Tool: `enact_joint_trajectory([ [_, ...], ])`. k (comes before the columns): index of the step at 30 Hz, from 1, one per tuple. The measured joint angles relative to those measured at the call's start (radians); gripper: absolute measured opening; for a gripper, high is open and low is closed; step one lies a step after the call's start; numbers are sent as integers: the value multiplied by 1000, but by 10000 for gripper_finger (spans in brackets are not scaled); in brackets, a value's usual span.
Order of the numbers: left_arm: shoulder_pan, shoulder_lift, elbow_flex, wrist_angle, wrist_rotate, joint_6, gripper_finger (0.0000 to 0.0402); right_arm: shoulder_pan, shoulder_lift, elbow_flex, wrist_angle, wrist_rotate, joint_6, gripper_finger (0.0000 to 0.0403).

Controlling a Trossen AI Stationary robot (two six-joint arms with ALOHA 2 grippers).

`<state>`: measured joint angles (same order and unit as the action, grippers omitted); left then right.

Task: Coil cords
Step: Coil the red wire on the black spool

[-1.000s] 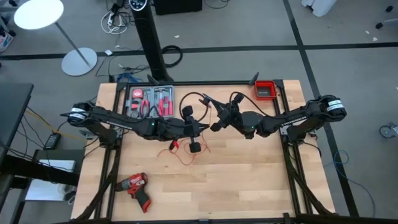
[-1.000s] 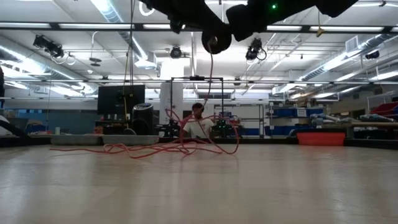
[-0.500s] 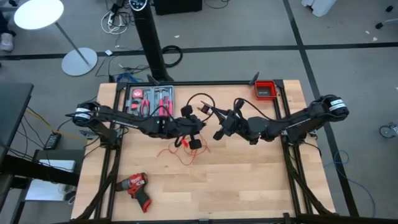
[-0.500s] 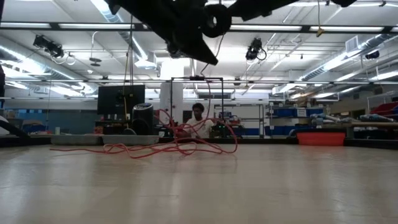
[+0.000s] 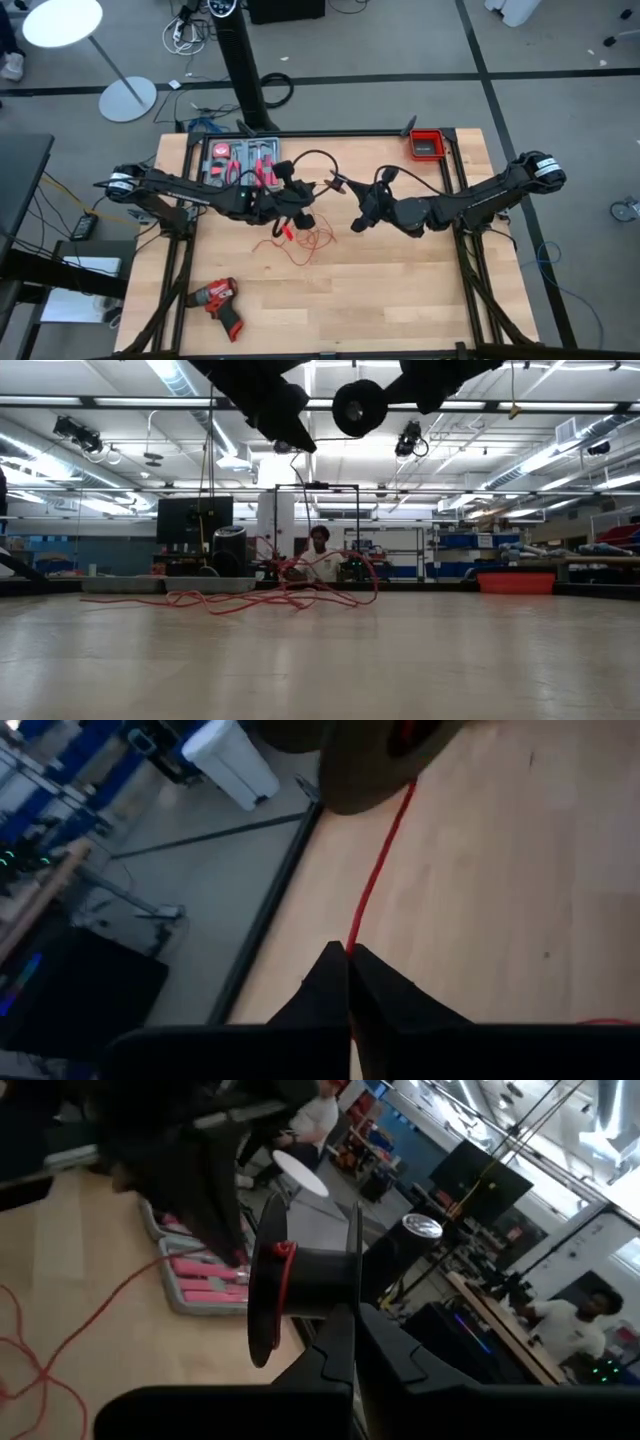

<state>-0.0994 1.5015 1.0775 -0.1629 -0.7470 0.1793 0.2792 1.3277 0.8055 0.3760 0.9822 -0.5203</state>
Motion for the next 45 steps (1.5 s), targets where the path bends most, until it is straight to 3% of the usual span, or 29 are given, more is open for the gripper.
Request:
enact_joint_trajectory([
  [9,0,-16,-1,-40,-52,66,1,43,-1,0,11,-80,22,0],
  [19,-27,-17,69,-58,-65,83,1,11,-1,0,-151,-33,53,0],
  [27,-46,-17,104,26,91,72,1,-79,-1,1,-152,-54,45,0],
  [36,-38,-17,104,105,108,80,1,-122,-1,2,-126,-133,9,0],
  [45,-32,-17,104,107,108,78,14,-117,0,2,-116,-138,-7,0],
])
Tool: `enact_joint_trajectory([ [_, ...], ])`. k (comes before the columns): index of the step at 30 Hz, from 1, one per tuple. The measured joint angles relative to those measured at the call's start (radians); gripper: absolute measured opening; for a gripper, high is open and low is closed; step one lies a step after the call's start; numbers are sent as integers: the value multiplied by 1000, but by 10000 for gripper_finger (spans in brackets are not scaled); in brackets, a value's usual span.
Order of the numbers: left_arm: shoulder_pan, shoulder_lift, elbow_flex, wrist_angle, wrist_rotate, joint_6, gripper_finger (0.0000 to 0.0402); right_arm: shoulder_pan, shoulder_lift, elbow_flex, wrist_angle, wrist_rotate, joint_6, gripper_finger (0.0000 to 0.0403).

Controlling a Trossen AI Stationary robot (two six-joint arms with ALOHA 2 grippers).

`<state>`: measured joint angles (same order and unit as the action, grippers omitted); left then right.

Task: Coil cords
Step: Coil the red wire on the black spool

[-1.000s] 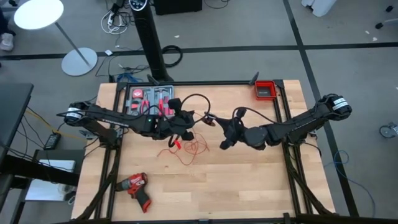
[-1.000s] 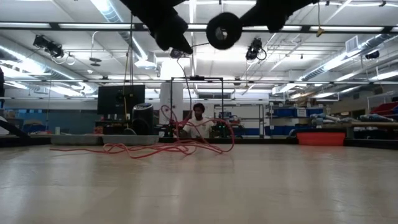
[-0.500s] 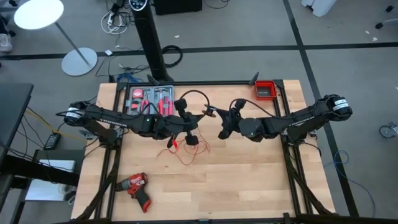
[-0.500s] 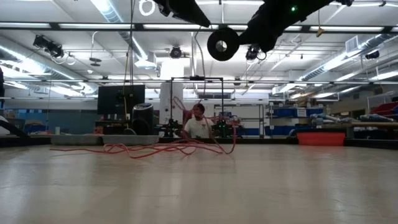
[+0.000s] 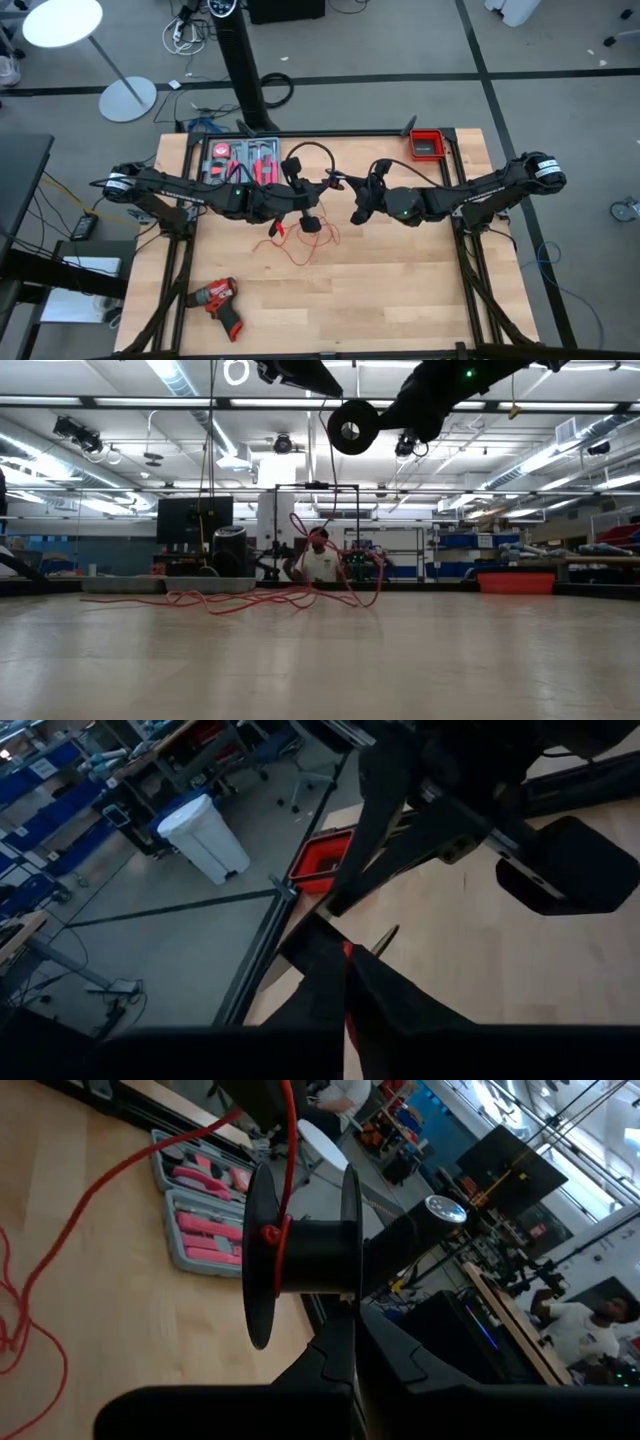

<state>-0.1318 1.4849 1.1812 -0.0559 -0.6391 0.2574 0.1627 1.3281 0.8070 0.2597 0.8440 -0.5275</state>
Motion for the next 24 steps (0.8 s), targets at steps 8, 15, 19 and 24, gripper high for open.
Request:
enact_joint_trajectory([
  [8,0,0,0,13,-20,1,98,0,0,0,-1,3,15,0],
  [15,-19,0,1,50,33,-50,126,0,0,0,-9,49,28,0],
  [19,-35,0,1,-41,18,-151,127,28,0,0,-39,130,-7,0],
  [24,-40,9,-36,-133,15,-305,127,70,-3,-1,-53,176,-13,0],
])
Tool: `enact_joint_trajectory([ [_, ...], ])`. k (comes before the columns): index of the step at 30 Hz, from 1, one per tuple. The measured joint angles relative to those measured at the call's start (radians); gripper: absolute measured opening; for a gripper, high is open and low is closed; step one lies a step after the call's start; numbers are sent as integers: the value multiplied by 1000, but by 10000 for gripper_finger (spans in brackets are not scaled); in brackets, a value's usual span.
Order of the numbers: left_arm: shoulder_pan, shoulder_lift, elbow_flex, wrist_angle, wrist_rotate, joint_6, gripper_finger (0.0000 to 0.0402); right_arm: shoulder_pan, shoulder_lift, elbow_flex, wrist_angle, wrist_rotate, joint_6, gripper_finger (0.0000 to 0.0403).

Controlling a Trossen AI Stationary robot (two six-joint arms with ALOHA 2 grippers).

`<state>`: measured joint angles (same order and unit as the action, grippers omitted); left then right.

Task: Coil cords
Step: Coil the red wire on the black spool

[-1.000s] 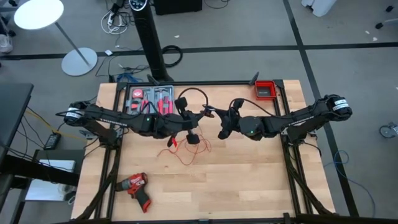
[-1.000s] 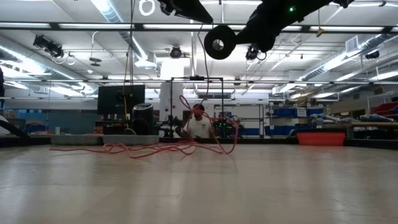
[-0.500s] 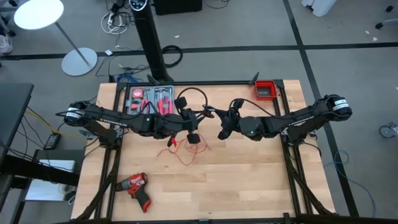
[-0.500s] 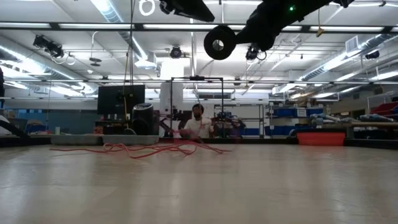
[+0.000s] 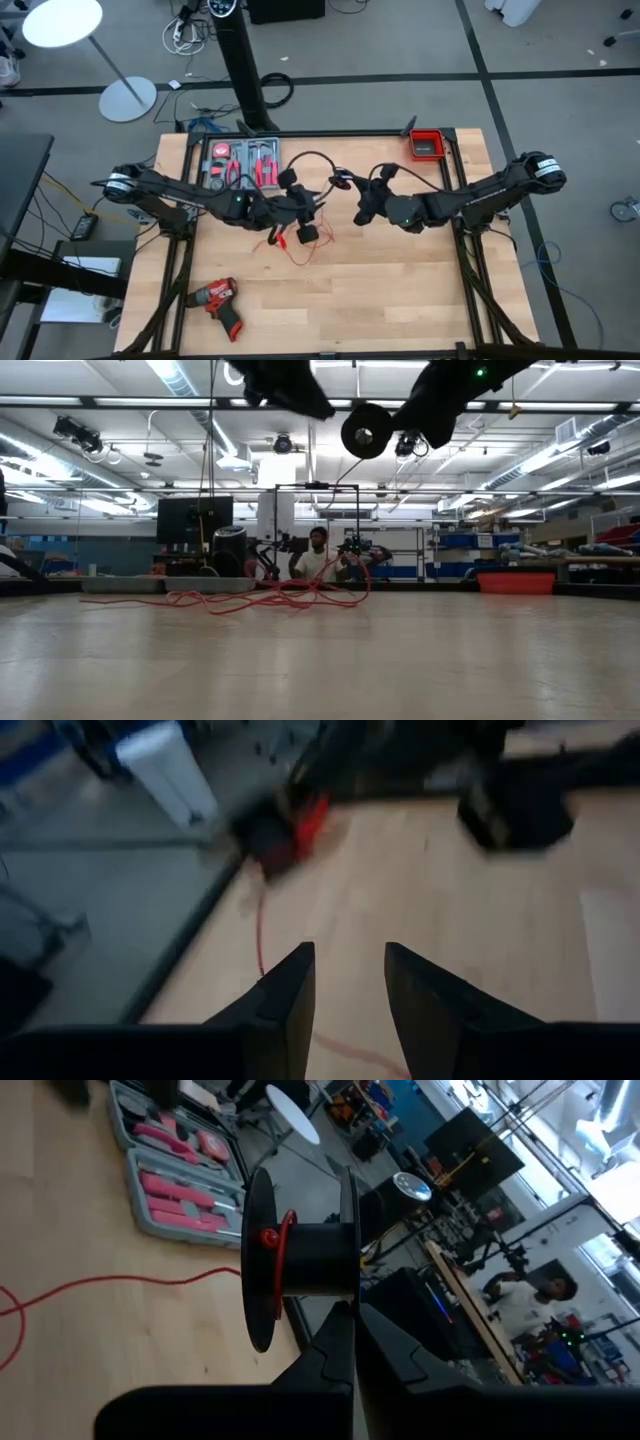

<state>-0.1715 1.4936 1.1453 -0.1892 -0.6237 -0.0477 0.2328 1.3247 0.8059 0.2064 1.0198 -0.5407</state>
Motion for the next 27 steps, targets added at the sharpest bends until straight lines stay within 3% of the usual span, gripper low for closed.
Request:
enact_joint_trajectory([
  [6,15,1,-69,6,50,-122,127,57,-12,0,12,77,-57,0],
  [14,87,7,-130,52,97,-249,127,95,-16,0,46,89,-66,0],
  [18,115,8,-146,114,193,-272,127,95,-16,0,50,91,-66,0],
  [27,163,18,-186,197,250,-279,127,95,-16,0,83,81,-65,0],
])
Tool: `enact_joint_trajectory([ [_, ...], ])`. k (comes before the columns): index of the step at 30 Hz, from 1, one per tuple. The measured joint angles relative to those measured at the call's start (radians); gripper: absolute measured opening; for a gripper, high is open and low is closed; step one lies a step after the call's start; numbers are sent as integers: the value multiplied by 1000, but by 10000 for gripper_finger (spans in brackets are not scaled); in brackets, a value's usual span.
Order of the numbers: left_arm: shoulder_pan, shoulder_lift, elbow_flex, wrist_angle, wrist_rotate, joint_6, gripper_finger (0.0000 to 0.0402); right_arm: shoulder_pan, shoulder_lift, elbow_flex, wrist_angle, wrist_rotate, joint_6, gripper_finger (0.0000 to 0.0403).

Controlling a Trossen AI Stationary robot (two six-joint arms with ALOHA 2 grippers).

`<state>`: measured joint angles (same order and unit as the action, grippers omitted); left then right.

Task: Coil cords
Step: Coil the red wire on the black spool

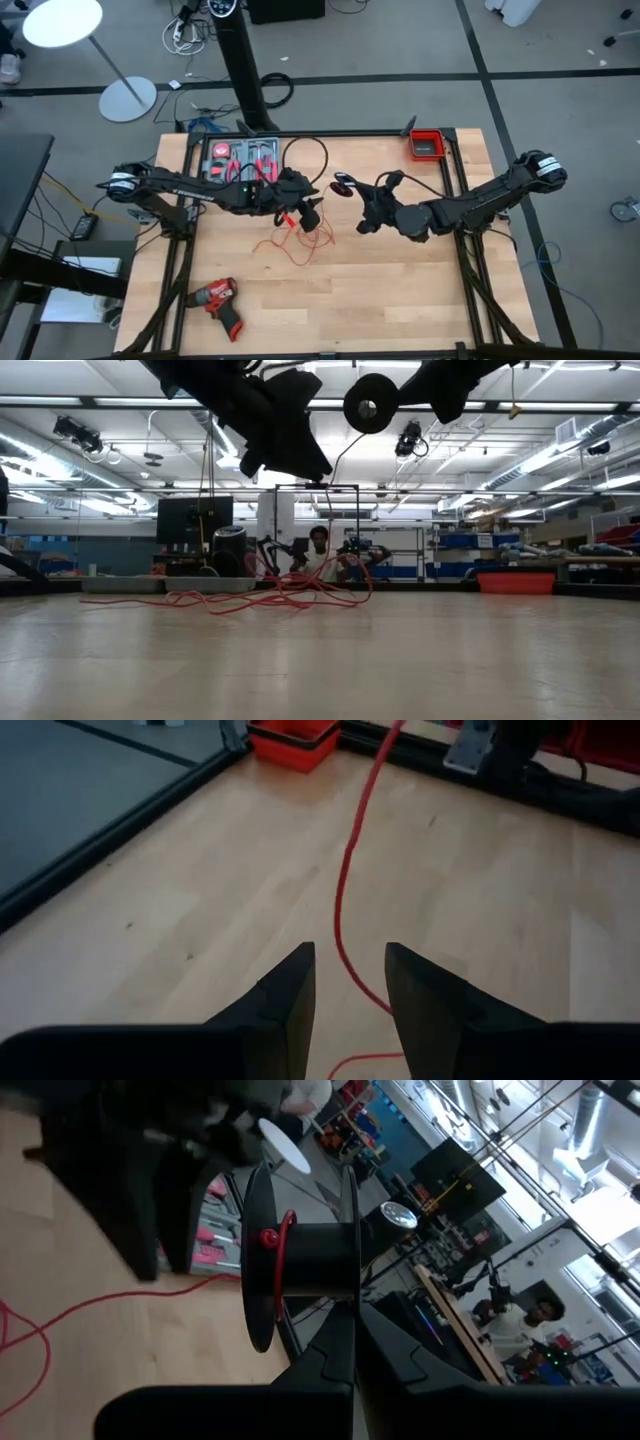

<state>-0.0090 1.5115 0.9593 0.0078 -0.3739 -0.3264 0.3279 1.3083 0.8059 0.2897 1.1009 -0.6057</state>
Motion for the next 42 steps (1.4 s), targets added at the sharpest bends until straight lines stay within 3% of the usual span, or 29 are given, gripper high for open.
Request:
enact_joint_trajectory([
  [11,10,64,-2,39,55,37,124,0,0,0,14,-14,-1,0],
  [14,10,72,0,43,65,58,99,0,0,0,14,-14,-1,0],
  [19,10,67,-1,39,65,74,14,0,0,0,8,-14,-1,0],
  [30,10,44,0,-20,64,102,2,0,0,0,-8,5,0,0],
  [38,16,-70,74,-282,-187,201,1,1,0,0,-20,-22,1,0],
  [42,16,-112,115,-293,-220,247,0,1,0,0,-24,-42,3,0],
])
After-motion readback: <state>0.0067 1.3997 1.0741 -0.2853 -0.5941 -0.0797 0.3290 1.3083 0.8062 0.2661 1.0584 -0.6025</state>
